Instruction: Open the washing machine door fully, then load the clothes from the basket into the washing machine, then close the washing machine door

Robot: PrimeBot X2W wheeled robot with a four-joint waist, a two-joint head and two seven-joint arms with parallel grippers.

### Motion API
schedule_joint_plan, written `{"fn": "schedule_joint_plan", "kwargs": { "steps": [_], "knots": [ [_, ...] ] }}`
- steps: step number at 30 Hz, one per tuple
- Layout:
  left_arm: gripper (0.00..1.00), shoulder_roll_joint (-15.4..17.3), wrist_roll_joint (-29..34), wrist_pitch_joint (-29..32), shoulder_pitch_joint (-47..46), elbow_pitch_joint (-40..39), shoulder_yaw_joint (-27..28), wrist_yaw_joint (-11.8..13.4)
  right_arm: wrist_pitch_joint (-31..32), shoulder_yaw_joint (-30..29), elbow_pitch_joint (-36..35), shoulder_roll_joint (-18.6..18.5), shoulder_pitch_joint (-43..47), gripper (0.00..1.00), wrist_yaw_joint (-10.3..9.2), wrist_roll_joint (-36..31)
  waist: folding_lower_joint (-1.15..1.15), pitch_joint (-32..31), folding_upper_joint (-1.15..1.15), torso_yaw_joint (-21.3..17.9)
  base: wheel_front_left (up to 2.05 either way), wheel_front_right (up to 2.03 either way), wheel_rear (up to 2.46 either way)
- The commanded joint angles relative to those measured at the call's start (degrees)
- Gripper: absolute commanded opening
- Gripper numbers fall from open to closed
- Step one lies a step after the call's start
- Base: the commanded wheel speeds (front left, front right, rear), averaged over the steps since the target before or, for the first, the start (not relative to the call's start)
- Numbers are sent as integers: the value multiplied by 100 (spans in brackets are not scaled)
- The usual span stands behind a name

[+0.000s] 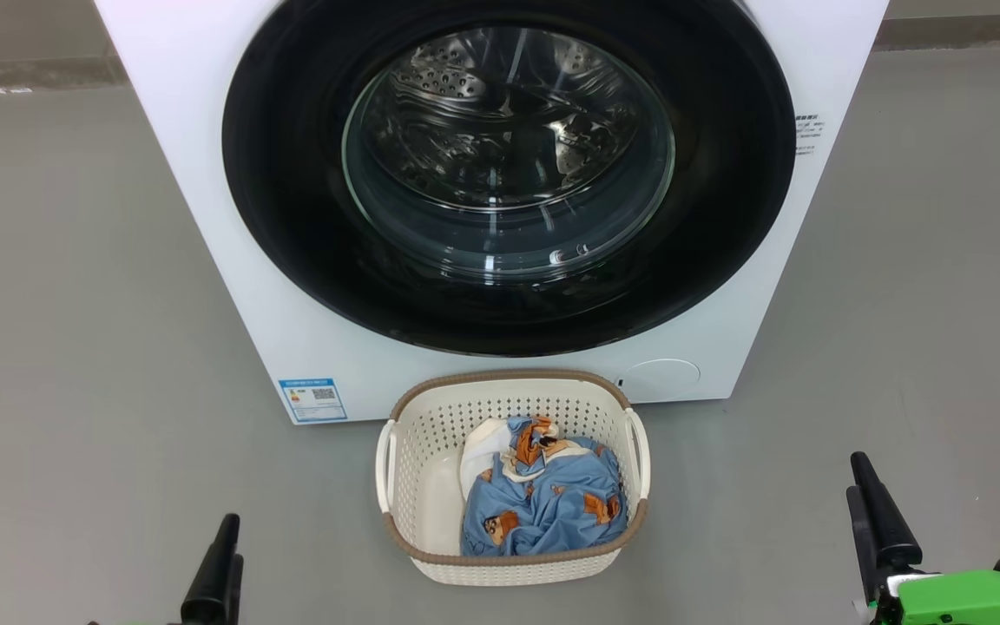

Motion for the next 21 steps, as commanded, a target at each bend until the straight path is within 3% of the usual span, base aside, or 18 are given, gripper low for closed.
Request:
{"fn": "schedule_joint_plan", "kwargs": {
  "steps": [1,21],
  "knots": [
    [100,91,195,-56,-173,-179,24,-28,-70,75,-213,-84,-47,100,2,-245,-1,1,0,-3,0,0,0],
    [100,107,2399,-382,-199,-217,-3,-36,-406,463,-387,-364,-82,100,4,-2528,-1,6,0,-28,0,0,0]
  ]
}}
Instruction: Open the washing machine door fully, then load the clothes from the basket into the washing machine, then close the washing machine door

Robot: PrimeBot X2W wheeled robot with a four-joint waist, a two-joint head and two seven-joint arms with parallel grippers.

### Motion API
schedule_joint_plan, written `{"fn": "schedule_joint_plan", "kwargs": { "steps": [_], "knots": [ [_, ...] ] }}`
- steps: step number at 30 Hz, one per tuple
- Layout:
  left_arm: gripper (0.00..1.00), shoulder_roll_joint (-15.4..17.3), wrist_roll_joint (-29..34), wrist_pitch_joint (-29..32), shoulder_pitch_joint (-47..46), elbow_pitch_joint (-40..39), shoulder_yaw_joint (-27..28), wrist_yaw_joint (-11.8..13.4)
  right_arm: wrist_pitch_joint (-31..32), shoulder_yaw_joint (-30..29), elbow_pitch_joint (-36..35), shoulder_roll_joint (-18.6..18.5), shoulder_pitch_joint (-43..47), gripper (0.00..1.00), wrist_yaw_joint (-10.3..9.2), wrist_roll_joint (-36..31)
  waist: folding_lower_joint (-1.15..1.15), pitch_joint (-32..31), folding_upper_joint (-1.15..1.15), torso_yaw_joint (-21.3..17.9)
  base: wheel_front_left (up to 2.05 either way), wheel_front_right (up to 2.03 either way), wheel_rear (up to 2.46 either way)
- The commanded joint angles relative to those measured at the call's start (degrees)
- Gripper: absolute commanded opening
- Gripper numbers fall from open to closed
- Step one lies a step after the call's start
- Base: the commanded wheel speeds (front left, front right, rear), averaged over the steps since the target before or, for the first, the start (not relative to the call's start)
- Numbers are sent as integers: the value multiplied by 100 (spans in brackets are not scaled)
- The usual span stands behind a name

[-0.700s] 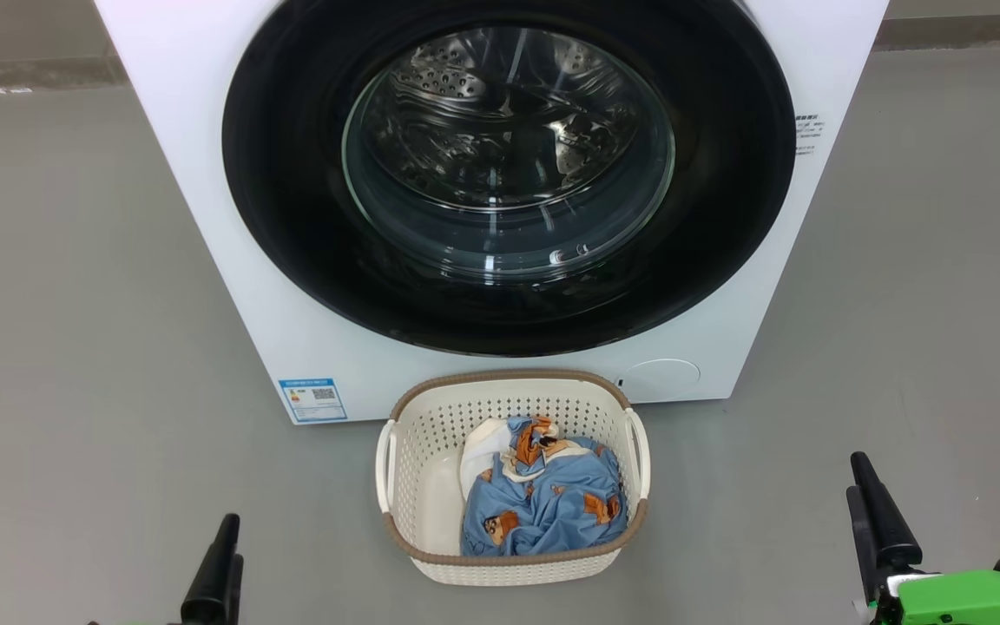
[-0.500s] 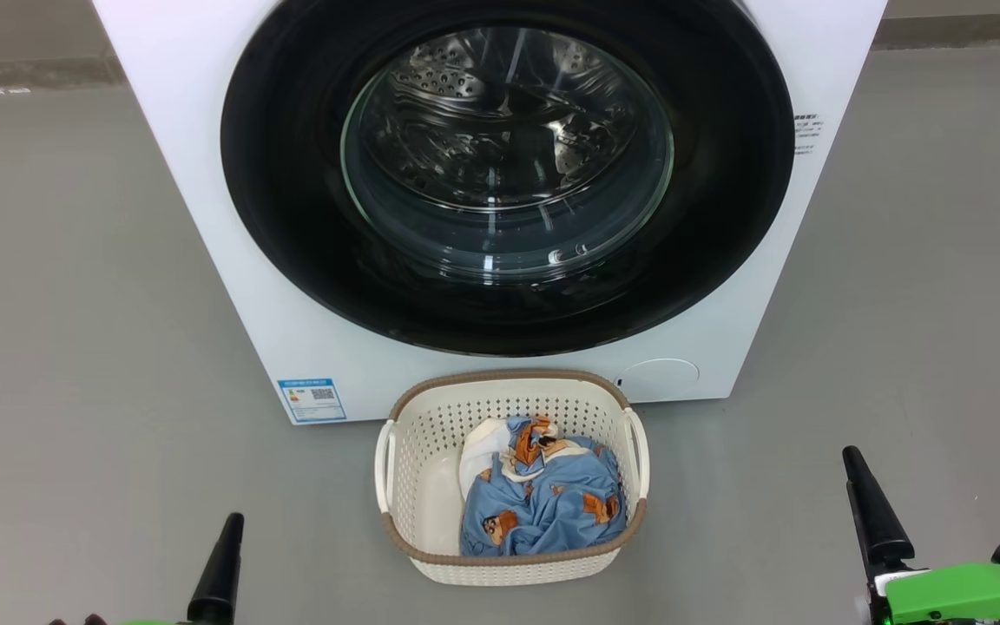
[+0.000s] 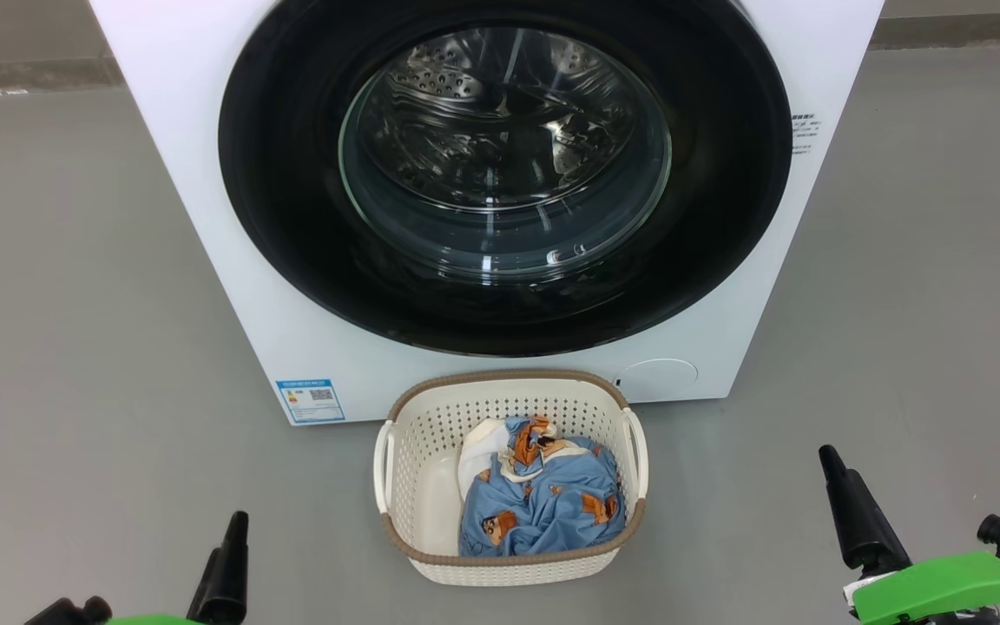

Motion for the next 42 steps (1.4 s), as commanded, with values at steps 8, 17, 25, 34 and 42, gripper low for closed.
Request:
{"fn": "schedule_joint_plan", "kwargs": {
  "steps": [8,17,25,34,42],
  "knots": [
    [100,100,1075,-190,-175,-209,26,-14,-192,179,-94,-152,-71,100,5,-852,-1,3,0,2,0,0,0],
    [100,107,1894,-320,-148,-310,-63,10,-326,283,2,-228,-74,100,5,-1428,-1,15,0,-9,0,0,0],
    [100,146,2630,-450,-135,-326,-111,50,-460,449,99,-339,-107,100,6,-2051,-1,18,0,-32,0,0,0],
    [100,186,3374,-613,-118,-356,-161,139,-628,415,83,-346,-97,100,7,-2618,-1,4,0,-15,0,0,0],
    [100,216,3950,-743,-81,-395,-161,165,-761,441,66,-403,-38,100,7,-3095,-1,-6,0,-10,0,0,0]
  ]
}}
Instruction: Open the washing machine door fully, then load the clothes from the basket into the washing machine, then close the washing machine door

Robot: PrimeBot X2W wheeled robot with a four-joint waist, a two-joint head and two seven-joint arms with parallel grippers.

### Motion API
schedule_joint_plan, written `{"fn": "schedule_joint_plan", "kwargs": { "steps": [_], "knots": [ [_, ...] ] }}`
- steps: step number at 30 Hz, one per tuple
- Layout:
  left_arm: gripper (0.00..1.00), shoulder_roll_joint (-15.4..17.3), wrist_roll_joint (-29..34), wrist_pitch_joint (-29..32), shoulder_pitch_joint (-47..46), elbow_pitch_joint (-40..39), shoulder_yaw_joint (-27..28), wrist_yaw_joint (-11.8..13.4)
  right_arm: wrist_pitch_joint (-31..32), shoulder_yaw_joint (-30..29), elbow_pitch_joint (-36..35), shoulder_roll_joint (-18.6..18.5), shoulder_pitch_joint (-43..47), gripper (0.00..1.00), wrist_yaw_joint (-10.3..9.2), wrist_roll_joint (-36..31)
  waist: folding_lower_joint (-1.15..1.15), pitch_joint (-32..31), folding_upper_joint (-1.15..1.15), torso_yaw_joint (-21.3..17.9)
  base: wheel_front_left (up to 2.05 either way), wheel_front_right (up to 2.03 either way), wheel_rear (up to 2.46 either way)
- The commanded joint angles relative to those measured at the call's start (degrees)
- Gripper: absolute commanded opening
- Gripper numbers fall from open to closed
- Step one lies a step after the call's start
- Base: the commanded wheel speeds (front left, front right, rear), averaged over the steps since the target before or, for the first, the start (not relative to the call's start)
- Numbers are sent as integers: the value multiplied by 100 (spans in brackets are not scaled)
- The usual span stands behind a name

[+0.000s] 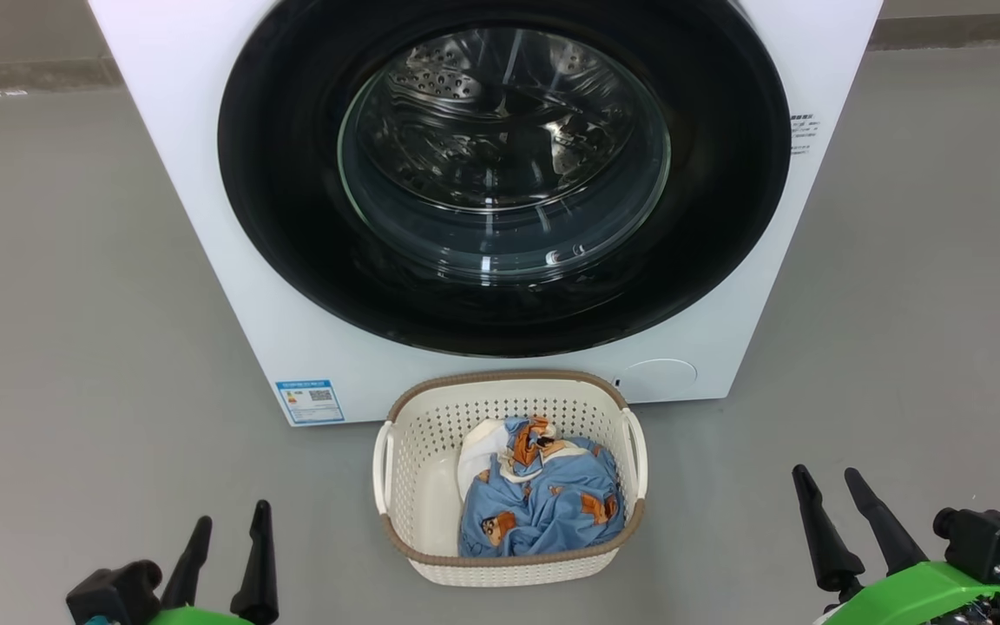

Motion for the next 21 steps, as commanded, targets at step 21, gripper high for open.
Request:
{"fn": "schedule_joint_plan", "kwargs": {
  "steps": [21],
  "knots": [
    [100,126,1607,-406,-85,-295,112,120,-403,258,-207,-170,-7,100,8,-1487,-1,37,0,-29,0,0,0]
  ]
}}
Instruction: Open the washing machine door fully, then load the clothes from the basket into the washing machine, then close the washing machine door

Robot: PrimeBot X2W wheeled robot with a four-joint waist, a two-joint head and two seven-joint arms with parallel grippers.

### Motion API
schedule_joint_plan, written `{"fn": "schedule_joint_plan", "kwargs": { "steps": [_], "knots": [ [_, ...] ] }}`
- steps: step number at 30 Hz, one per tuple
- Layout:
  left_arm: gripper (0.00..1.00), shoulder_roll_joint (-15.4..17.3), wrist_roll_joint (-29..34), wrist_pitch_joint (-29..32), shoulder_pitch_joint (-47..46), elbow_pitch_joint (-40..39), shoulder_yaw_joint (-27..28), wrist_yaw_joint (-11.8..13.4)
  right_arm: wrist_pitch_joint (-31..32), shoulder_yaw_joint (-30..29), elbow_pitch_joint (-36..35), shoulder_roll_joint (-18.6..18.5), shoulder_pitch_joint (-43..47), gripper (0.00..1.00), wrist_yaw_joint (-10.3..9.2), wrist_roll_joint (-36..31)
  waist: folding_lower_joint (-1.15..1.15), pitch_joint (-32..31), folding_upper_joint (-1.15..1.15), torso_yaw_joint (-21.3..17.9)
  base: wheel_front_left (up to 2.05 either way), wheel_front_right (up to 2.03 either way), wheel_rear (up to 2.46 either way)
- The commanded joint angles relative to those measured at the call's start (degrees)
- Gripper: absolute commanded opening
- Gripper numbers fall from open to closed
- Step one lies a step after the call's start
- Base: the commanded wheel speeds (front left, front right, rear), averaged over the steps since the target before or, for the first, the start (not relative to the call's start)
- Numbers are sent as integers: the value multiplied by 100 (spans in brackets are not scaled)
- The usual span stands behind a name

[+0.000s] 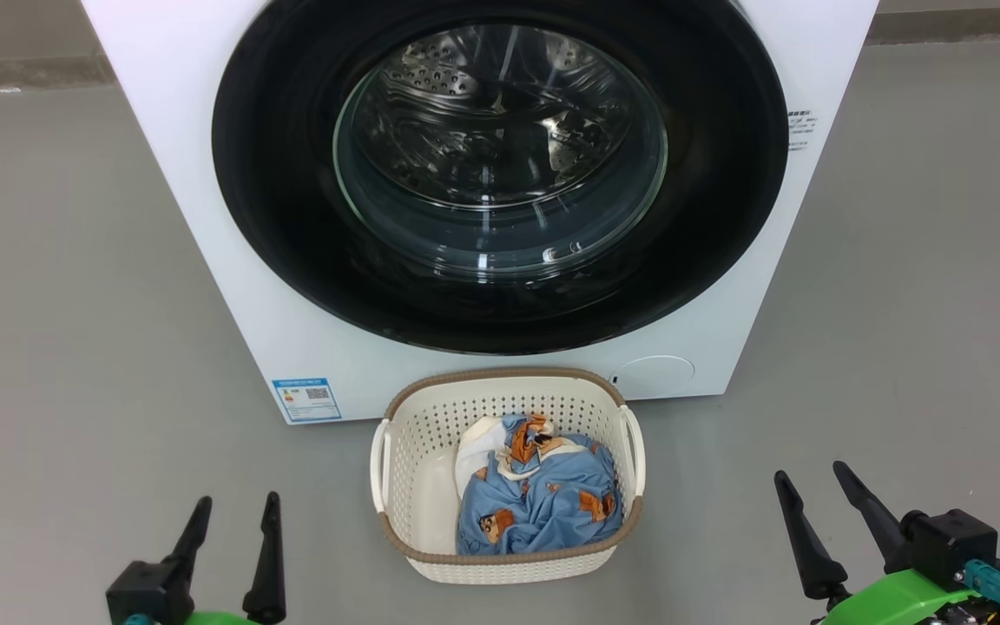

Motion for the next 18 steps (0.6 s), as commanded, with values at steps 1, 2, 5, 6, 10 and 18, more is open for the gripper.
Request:
{"fn": "schedule_joint_plan", "kwargs": {
  "steps": [1,2,5,6,10,18],
  "knots": [
    [100,92,240,-105,-91,-182,169,17,-104,125,-175,-96,-6,100,8,-207,0,3,0,0,0,0,0],
    [100,94,313,-121,-93,-184,174,16,-121,132,-180,-99,-3,100,8,-275,0,4,0,-1,0,0,0],
    [100,97,533,-169,-92,-195,196,20,-171,143,-189,-107,4,100,8,-474,0,2,0,-1,0,0,0],
    [100,98,602,-186,-89,-197,214,25,-187,145,-193,-109,8,100,8,-542,0,0,0,-2,0,0,0],
    [100,103,893,-251,-78,-203,260,25,-254,165,-208,-122,23,100,9,-827,0,-6,0,-5,0,0,0],
    [100,98,1176,-314,-63,-202,320,14,-319,180,-250,-140,31,100,9,-1116,0,-7,0,-12,0,0,0]
  ]
}}
